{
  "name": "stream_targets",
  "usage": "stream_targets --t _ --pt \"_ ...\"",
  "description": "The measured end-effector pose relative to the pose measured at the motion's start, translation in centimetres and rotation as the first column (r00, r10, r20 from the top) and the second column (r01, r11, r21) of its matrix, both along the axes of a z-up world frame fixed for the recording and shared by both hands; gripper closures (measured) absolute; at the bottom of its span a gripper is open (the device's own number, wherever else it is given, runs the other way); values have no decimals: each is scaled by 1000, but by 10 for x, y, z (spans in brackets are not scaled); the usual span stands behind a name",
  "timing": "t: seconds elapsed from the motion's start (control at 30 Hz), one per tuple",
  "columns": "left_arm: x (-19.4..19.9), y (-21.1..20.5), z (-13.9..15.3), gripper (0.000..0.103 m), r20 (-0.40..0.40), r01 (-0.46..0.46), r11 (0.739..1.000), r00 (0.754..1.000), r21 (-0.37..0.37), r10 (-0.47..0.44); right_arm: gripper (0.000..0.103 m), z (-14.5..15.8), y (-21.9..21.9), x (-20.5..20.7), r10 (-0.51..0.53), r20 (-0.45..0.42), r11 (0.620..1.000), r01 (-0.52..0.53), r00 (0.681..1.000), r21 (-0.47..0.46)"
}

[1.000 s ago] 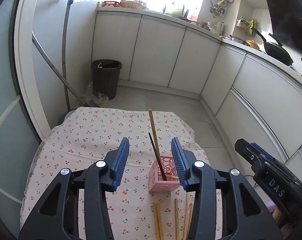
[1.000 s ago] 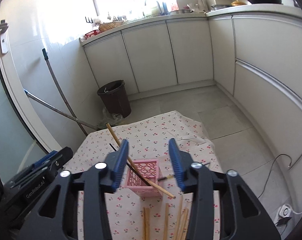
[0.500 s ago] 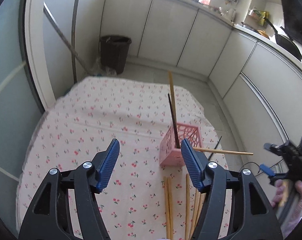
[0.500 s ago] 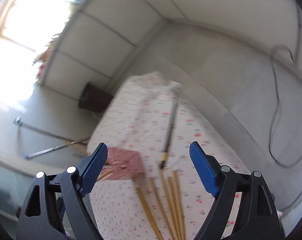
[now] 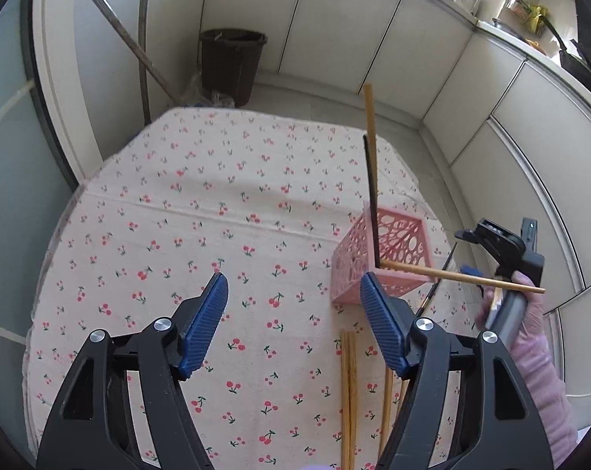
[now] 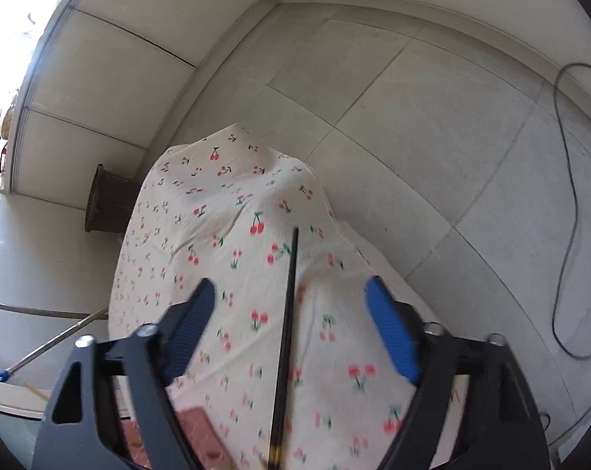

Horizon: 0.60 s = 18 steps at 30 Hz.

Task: Organize utensils
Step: 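Grasp another dark-tipped chopstick from the pile with the right gripper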

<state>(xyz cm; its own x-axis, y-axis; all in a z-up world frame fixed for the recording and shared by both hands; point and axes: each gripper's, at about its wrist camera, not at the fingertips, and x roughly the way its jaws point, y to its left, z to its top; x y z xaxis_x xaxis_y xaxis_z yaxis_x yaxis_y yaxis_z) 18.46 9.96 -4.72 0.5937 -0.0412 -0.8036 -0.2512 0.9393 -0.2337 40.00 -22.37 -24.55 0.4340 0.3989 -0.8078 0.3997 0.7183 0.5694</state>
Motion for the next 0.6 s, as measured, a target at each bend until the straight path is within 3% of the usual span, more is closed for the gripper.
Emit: stream_targets --t 0.03,0.07,0.13,0.17,0.27,0.37,0.6 --pt "2 0 -4 36 -15 2 1000 1000 0 -2 62 -3 3 6 21 6 1000 -21 1000 -13" --pt "3 0 -7 36 -24 3 1000 1000 3 -3 67 -6 9 12 52 9 998 -51 999 -46" --pt "5 1 -9 36 -31 1 1000 1000 10 -1 87 -7 15 12 67 12 987 -65 998 -149" --pt "5 2 -9 36 -28 -6 1000 1000 10 6 92 -7 13 7 50 32 988 -45 998 -150" --pt "5 5 -8 36 -26 -17 1000 1000 -6 17 95 2 2 -8 5 79 990 6 997 -138" --pt "3 6 -7 36 -28 -12 1000 1000 -26 11 95 22 3 -21 29 113 988 -11 993 -156" --pt "-5 10 6 36 7 -23 998 1000 -52 24 98 98 20 -64 103 222 971 -50 969 -232"
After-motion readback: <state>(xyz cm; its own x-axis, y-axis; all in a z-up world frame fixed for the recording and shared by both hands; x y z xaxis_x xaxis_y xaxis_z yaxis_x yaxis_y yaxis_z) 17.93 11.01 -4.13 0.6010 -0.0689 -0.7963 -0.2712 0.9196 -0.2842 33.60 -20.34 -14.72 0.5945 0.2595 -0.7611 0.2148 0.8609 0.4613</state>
